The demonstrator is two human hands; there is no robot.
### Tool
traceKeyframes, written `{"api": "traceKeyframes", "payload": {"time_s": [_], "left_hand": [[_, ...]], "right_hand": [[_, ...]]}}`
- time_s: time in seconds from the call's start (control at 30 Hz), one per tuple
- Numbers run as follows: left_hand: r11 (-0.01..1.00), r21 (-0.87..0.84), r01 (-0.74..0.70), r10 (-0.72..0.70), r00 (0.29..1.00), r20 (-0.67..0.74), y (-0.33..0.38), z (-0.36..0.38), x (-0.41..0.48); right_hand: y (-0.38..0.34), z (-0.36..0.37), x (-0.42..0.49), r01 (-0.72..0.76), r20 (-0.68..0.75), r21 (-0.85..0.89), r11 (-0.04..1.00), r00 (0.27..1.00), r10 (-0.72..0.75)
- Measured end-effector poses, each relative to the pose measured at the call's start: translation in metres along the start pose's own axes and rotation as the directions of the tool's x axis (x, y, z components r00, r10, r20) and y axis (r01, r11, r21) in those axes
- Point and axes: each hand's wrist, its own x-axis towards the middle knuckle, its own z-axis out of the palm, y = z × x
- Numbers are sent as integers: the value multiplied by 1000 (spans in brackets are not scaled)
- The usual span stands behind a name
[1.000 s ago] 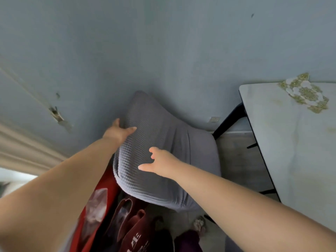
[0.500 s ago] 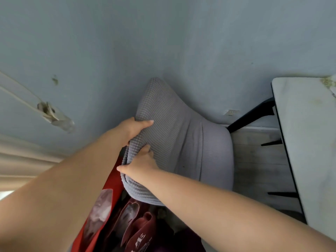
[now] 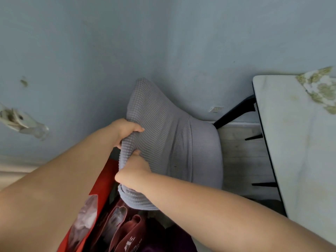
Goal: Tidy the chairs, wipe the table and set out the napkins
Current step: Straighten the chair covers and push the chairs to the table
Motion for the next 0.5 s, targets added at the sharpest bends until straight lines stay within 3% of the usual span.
{"api": "traceKeyframes", "payload": {"time_s": [0.17, 0.5], "left_hand": [[999, -36, -26, 29, 997, 73, 11, 23, -20], [985, 95, -145, 125, 973, 197, 10, 68, -41]], "right_hand": [[33, -36, -34, 12, 9, 11, 1000, 1000, -12], [91, -75, -90, 87, -110, -231, 969, 987, -115]]}}
